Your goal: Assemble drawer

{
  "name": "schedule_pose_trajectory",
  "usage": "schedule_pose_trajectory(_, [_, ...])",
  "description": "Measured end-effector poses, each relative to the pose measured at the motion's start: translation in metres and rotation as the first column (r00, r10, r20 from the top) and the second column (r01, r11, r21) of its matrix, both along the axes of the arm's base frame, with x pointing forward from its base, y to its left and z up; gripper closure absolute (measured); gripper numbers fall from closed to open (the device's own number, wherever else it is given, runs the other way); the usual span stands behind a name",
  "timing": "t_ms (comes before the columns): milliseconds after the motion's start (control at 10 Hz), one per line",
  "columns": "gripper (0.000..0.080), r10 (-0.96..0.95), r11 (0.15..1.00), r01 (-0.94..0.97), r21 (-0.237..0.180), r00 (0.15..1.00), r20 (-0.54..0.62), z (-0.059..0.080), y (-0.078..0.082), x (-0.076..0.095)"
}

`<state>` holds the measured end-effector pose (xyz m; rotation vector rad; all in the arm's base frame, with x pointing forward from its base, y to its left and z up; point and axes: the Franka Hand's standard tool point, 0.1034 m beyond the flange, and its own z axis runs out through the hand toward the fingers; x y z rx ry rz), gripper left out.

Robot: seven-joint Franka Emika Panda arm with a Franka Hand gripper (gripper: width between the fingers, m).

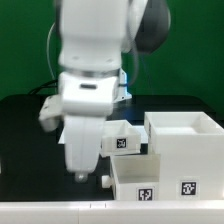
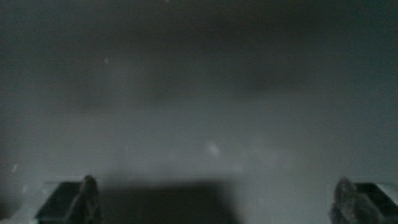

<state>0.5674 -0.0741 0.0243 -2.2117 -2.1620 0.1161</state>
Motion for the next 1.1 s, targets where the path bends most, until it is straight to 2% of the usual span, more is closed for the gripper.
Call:
schedule_pose_trajectory(100, [0.0150,-0.036,0.998,0.036,0.048,0.999,0.008,-0.002,-0.004,0.004])
schedule_pose_trajectory(400, [0.0150,-0.092,0.989,0.086,0.121,0.995,0.046,0.008,0.000,0.010])
schedule_pose_trajectory(500, [0.0150,-0.097,0.989,0.086,0.117,0.992,0.087,0.006,0.002,0.006])
schedule_pose_trajectory(900, [0.0150,-0.070,0.992,0.060,0.109,0.994,0.087,0.002,0.005,-0.001])
schedule_pose_trajectory(1100, [0.0150,-0.015,0.994,0.003,0.109,0.994,0.107,0.003,0.025,0.003])
